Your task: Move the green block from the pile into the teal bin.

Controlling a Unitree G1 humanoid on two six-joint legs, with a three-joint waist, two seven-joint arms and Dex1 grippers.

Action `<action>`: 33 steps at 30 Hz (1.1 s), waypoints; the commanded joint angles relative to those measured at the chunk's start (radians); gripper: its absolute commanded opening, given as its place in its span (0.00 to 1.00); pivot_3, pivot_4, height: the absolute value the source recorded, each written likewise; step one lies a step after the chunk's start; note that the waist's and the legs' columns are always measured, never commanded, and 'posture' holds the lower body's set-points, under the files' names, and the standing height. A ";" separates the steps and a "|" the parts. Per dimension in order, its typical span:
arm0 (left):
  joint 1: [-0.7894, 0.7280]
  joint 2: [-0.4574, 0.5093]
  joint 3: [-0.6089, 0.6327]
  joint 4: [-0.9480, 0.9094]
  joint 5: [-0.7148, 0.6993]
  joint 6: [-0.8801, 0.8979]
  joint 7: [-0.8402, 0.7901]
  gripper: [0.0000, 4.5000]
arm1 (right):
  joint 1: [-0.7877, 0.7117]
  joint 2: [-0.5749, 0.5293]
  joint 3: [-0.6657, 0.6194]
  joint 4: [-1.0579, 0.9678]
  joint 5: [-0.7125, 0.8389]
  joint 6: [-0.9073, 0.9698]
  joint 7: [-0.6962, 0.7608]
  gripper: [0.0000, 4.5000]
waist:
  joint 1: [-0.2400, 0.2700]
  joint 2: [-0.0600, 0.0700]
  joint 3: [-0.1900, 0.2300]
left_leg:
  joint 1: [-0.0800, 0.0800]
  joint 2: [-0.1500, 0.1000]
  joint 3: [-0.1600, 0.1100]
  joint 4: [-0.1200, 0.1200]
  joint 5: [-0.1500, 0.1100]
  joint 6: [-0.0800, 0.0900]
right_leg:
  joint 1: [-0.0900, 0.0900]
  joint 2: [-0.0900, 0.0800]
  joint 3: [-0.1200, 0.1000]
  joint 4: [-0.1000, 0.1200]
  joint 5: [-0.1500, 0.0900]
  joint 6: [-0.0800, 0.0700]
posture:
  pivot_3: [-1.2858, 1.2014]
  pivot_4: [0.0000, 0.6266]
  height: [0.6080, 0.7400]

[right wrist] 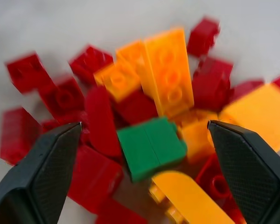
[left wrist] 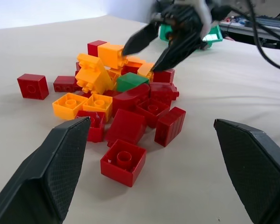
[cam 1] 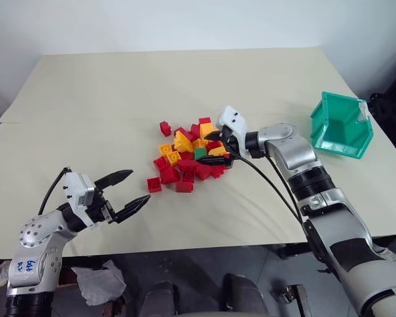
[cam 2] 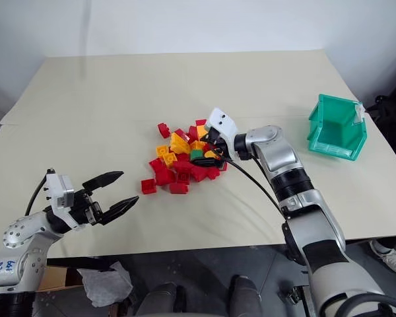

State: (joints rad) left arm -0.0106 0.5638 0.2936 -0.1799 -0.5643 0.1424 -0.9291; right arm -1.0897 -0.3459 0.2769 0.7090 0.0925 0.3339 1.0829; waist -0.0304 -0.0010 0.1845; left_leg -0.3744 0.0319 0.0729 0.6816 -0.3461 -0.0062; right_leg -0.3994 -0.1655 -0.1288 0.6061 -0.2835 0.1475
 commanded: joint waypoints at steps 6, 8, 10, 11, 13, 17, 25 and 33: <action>0.023 -0.009 0.012 -0.037 -0.004 -0.034 0.020 1.00 | -0.115 0.043 0.005 0.222 -0.092 -0.120 0.028 1.00 | -0.009 0.000 0.000 | 0.000 0.000 0.001 0.000 0.000 0.000 | 0.000 0.000 0.000 0.000 0.000 0.000 | 0.52 0.24 1.00; 0.028 -0.014 0.008 -0.047 -0.003 -0.035 0.027 1.00 | -0.134 0.060 0.002 0.268 -0.107 -0.150 0.030 1.00 | -0.012 0.000 0.000 | 0.001 0.000 0.001 0.000 0.000 0.000 | 0.000 0.000 0.000 0.000 0.000 0.000 | 0.52 0.24 1.00; 0.032 -0.017 0.006 -0.055 -0.002 -0.035 0.033 1.00 | -0.147 0.073 0.004 0.297 -0.124 -0.177 0.032 1.00 | -0.016 0.000 0.000 | 0.001 0.001 0.001 0.000 0.000 0.000 | 0.000 0.000 0.000 0.000 0.000 0.000 | 0.52 0.24 1.00; 0.034 -0.019 0.006 -0.059 -0.002 -0.035 0.036 1.00 | -0.153 0.080 0.006 0.309 -0.133 -0.193 0.031 1.00 | -0.017 0.000 0.000 | 0.001 0.001 0.001 0.000 0.000 0.000 | 0.000 0.000 0.000 0.000 0.000 0.000 | 0.52 0.24 1.00; 0.041 -0.022 0.006 -0.066 -0.001 -0.037 0.042 1.00 | -0.161 0.091 0.007 0.330 -0.148 -0.220 0.031 1.00 | -0.020 0.000 0.000 | 0.001 0.001 0.001 0.000 0.000 0.000 | 0.000 0.000 0.000 0.000 0.000 0.000 | 0.52 0.24 1.00; 0.053 -0.025 0.004 -0.076 -0.001 -0.039 0.049 1.00 | -0.175 0.099 0.025 0.368 -0.193 -0.274 0.029 0.91 | -0.022 0.000 0.000 | 0.001 0.001 0.000 0.000 0.000 0.000 | 0.000 0.000 0.000 0.000 0.000 0.000 | 0.52 0.24 1.00; 0.064 -0.026 0.007 -0.092 -0.005 -0.037 0.062 1.00 | -0.230 0.124 0.023 0.438 -0.229 -0.262 0.063 0.65 | -0.024 0.000 0.000 | 0.001 0.001 0.000 0.000 0.000 -0.001 | 0.000 0.000 0.001 0.001 0.000 0.000 | 0.52 0.24 1.00; 0.051 -0.022 0.010 -0.081 -0.004 -0.036 0.068 1.00 | -0.240 0.136 0.040 0.464 -0.266 -0.217 0.137 0.65 | -0.024 0.000 0.000 | 0.001 0.001 0.000 0.000 0.000 -0.001 | 0.000 0.000 0.001 0.001 0.000 0.000 | 0.52 0.24 1.00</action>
State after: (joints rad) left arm 0.0465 0.5370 0.2932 -0.2307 -0.5638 0.1210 -0.8642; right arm -1.3303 -0.2178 0.2990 1.1497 -0.1470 0.0966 1.1927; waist -0.0546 -0.0007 0.1846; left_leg -0.3732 0.0324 0.0732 0.6818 -0.3460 -0.0068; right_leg -0.3990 -0.1655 -0.1283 0.6071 -0.2835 0.1475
